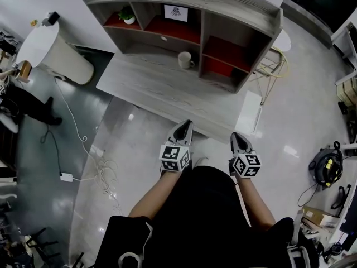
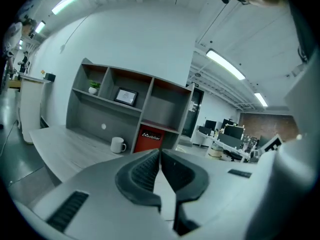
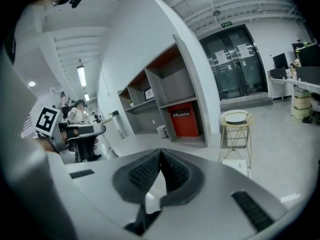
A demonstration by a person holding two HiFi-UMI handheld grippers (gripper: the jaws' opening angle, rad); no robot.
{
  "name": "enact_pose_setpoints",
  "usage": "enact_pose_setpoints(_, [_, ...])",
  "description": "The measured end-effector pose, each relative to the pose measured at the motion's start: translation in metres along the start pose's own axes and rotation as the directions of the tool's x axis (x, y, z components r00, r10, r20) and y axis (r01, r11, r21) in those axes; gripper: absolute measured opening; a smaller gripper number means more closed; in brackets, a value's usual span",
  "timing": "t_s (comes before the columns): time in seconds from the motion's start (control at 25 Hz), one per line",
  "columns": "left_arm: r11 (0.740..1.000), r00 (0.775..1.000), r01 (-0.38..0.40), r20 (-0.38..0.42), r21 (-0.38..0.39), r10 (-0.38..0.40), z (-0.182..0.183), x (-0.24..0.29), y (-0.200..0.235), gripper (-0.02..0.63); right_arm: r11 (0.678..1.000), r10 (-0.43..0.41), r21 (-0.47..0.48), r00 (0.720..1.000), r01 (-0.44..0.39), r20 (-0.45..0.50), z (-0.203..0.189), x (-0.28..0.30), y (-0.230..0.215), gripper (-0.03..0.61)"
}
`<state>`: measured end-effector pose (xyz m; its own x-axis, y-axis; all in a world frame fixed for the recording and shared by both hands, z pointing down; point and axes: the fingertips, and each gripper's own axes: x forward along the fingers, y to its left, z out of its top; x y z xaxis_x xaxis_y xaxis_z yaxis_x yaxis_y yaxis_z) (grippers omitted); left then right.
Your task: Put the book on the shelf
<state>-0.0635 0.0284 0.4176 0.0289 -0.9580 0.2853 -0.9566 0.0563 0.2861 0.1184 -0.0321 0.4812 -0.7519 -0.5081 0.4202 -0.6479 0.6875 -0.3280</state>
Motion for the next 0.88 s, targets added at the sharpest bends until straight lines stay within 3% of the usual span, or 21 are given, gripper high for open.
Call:
enact_pose_setpoints(0.2, [0.999,0.999,0.019,-0.042,0.03,-0.017,-0.003,-0.042,-0.011,0.014,1.0,-0.026,0.012,1.0,0.026,0.005,0.008,-0.004,0.006,0.0])
enact_pose_setpoints(0.44, [0.997,0.999,0.045,-0.033,0.057,-0.043,0.015,-0.068,-0.009,0.011,0.998,-0.028,-0.052,0.997,0.032,0.074,0.039,-0.021,0.03,0.0])
enact_pose_setpoints(0.68, [0.993,0.995,0.103,-0.008,0.064,-0.103,0.042,-0.108,0.014,0.011,0.99,-0.134,-0.034,0.982,0.139,0.131,0.049,-0.063,0.06,0.0])
enact_pose_setpoints(0.88, [0.982,0.985,0.168,0.011,0.085,-0.17,0.061,-0.159,0.051,0.011,0.978,-0.187,-0.068,0.974,0.197,0.126,0.032,-0.081,0.127,0.0])
